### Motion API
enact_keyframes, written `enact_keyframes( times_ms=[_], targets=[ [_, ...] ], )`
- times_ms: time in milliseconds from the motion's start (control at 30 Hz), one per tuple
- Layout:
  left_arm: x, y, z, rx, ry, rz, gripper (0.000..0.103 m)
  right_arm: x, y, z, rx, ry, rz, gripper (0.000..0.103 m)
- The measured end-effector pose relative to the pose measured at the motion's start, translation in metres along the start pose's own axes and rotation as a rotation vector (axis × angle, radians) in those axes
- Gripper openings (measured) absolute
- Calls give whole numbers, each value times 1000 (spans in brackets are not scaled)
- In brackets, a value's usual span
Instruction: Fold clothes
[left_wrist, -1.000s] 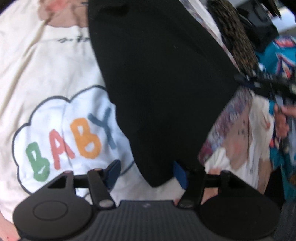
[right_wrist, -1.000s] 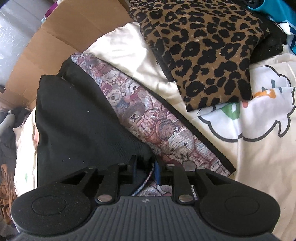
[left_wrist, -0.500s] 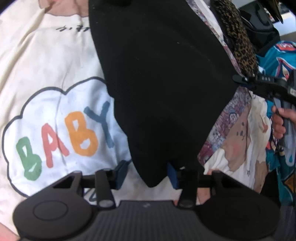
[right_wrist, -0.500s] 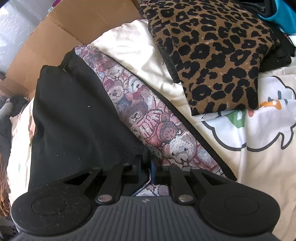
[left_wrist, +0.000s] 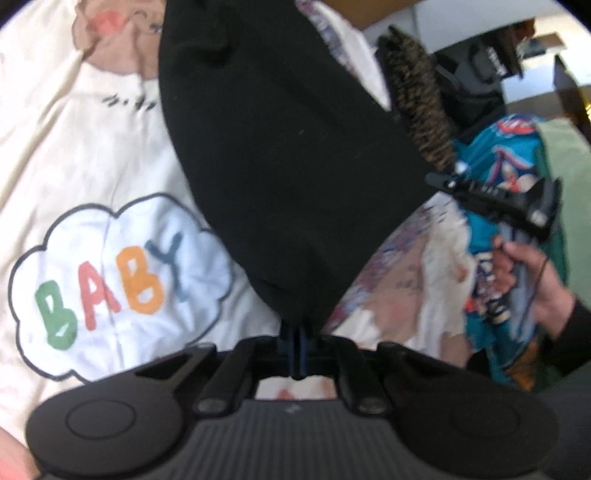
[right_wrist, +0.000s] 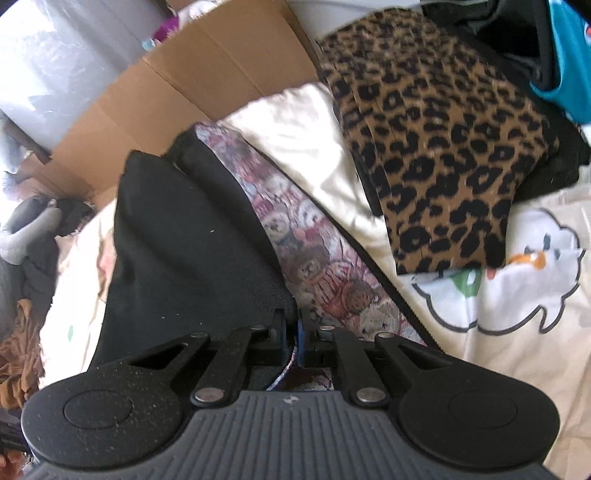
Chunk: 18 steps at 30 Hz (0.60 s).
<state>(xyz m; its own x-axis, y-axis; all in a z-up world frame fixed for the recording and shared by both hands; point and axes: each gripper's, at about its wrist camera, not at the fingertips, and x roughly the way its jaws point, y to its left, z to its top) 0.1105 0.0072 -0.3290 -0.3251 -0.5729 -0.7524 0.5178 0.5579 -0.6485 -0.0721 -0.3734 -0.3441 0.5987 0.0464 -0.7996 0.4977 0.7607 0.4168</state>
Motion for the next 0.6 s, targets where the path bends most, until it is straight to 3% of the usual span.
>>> enact_keyframes(
  times_ms=[133,600],
  targets=[
    [-5,-13,2,29,-6,-56,3,-16,-1,3,-6,-23,-9,3],
    [40,-16,1,48,84,-39,2,-20,-47,-5,57,-17,-89,3]
  ],
)
